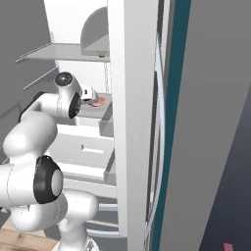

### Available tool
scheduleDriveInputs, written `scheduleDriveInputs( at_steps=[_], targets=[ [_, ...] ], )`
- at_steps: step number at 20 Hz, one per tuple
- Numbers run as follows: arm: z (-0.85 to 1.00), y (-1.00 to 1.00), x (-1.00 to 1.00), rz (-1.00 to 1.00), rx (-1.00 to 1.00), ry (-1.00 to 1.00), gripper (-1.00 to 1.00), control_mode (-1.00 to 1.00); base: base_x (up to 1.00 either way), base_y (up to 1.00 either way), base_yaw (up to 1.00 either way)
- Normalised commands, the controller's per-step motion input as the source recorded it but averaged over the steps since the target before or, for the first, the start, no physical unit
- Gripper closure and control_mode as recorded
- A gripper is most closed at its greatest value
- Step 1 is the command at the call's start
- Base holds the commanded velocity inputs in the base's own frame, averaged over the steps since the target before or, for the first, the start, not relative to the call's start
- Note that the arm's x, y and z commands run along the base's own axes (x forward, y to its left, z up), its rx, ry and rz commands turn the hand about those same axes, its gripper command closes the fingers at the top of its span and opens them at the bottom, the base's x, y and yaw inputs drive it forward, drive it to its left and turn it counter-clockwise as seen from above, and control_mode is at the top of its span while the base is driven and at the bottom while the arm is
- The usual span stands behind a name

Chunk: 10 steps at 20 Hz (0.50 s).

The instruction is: Transport the steak from the fridge to the microwave and turn on the microwave.

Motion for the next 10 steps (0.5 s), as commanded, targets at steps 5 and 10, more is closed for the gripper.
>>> scheduleDriveInputs(
  at_steps=[5,10],
  targets=[
    [-0.07,0.04,0.26,0.01,0.0,-0.05,-1.0,-1.0,0.0,0.0,0.0],
    [-0.04,0.04,0.35,0.0,0.0,-0.06,-1.0,-1.0,0.0,0.0,0.0]
  ],
)
